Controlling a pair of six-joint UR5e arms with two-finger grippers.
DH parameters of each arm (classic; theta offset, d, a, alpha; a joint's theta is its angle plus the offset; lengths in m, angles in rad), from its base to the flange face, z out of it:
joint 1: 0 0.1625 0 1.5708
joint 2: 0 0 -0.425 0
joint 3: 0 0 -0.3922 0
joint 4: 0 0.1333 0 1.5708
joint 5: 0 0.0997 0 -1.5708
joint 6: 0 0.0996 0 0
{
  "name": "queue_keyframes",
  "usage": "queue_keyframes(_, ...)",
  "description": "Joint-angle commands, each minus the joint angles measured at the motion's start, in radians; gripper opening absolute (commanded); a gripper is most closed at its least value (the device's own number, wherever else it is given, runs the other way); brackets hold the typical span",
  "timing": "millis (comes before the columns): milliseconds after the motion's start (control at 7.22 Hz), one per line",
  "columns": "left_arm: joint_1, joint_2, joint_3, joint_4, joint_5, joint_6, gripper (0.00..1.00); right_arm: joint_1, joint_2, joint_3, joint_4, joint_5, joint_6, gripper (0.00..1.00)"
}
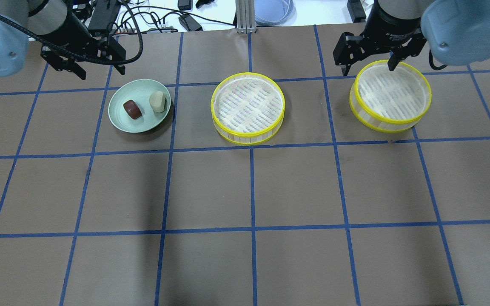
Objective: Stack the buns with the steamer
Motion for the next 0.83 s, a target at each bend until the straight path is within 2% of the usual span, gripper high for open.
queue_keyframes(0,0.0,-0.143,-0.005,0.145,-0.004,0.002,1.0,-0.129,0.019,-0.002,-0.007,-0.007,-0.126,1.0)
queue_keyframes(138,0.0,-0.195,-0.008,0.218,-0.007,0.001,1.0,-0.19,0.06,-0.004,-0.014,-0.003,-0.22,1.0)
queue_keyframes(415,0.0,-0.311,-0.008,0.324,-0.034,0.002,0.93,-0.31,0.143,-0.005,-0.118,-0.006,-0.363,1.0)
queue_keyframes(554,0.0,-0.335,-0.008,0.321,-0.039,-0.005,0.73,-0.356,0.196,-0.005,-0.129,-0.005,-0.391,1.0)
queue_keyframes(692,0.0,-0.352,-0.008,0.321,-0.068,-0.014,0.7,-0.398,0.27,-0.008,-0.249,0.001,-0.458,1.0)
